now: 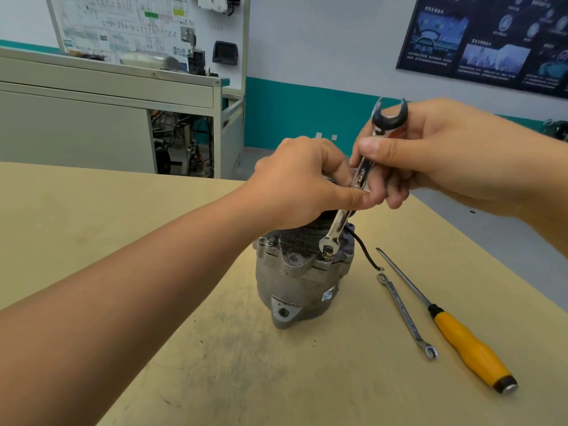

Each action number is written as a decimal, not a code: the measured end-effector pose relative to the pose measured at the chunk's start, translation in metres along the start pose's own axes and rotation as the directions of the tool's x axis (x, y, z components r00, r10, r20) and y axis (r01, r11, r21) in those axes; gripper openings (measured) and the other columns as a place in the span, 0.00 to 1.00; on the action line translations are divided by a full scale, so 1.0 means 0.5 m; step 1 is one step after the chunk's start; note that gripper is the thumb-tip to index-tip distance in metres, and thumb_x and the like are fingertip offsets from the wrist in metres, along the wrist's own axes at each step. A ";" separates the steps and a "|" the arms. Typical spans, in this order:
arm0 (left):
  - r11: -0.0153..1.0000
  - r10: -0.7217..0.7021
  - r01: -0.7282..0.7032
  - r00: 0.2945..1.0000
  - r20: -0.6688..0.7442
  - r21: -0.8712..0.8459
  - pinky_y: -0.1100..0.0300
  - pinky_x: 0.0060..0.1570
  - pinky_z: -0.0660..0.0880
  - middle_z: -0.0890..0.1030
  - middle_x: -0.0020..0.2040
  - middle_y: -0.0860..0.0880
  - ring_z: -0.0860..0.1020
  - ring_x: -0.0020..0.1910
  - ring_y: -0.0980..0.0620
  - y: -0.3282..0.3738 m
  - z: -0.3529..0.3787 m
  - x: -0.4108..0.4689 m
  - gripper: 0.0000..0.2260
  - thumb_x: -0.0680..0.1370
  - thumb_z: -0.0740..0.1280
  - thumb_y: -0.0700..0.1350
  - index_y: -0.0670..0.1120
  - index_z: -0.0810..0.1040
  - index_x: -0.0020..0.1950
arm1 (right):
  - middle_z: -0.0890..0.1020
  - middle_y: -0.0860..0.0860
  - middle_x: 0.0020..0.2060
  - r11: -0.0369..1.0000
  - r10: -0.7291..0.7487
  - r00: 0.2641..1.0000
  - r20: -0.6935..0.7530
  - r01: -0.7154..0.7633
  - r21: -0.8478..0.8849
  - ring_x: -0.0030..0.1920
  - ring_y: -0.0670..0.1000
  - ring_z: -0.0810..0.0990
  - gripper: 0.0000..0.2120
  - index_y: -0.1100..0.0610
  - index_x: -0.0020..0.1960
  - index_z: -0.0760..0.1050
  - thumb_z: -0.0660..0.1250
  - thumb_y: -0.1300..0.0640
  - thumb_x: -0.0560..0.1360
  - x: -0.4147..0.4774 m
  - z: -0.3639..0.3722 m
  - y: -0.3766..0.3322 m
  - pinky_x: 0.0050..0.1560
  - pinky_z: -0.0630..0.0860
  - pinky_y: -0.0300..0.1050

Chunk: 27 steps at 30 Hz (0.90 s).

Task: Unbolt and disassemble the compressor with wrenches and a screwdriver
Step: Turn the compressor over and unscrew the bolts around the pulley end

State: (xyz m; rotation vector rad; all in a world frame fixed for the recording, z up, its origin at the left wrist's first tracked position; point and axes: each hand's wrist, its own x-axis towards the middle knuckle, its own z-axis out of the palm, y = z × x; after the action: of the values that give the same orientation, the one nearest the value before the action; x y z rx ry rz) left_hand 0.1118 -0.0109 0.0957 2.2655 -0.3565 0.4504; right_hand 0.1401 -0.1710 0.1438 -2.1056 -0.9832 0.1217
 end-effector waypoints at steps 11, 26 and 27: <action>0.996 -0.091 0.088 0.991 0.097 0.035 0.48 0.59 0.72 0.80 0.49 0.52 0.74 0.57 0.49 -0.001 -0.009 0.021 0.07 0.69 0.74 0.56 0.54 0.80 0.39 | 0.80 0.49 0.24 0.945 0.125 0.956 -0.267 -0.196 -0.261 0.24 0.42 0.73 0.16 0.58 0.34 0.76 0.59 0.55 0.78 0.028 0.036 0.009 0.38 0.73 0.45; 0.975 -0.069 0.067 0.998 -0.005 -0.212 0.73 0.38 0.72 0.81 0.41 0.51 0.77 0.41 0.58 -0.037 -0.003 0.018 0.08 0.65 0.78 0.49 0.53 0.80 0.30 | 0.80 0.46 0.30 0.956 0.074 0.995 -0.074 -0.092 -0.279 0.30 0.41 0.76 0.09 0.52 0.45 0.76 0.59 0.54 0.80 0.031 0.019 0.002 0.35 0.71 0.36; 0.971 -0.076 0.070 0.997 -0.016 -0.227 0.68 0.40 0.74 0.81 0.40 0.50 0.78 0.40 0.56 -0.039 -0.002 0.016 0.10 0.65 0.78 0.48 0.52 0.78 0.30 | 0.80 0.45 0.30 0.954 0.066 0.996 -0.063 -0.081 -0.290 0.30 0.40 0.76 0.09 0.52 0.45 0.75 0.59 0.54 0.80 0.032 0.021 -0.001 0.33 0.71 0.34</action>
State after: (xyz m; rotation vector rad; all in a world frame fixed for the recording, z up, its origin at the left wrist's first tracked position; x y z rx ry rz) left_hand 0.1263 0.0017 0.0868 2.0418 -0.2948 0.3790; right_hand 0.1471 -0.1535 0.1407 -2.4036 -0.9377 -0.0455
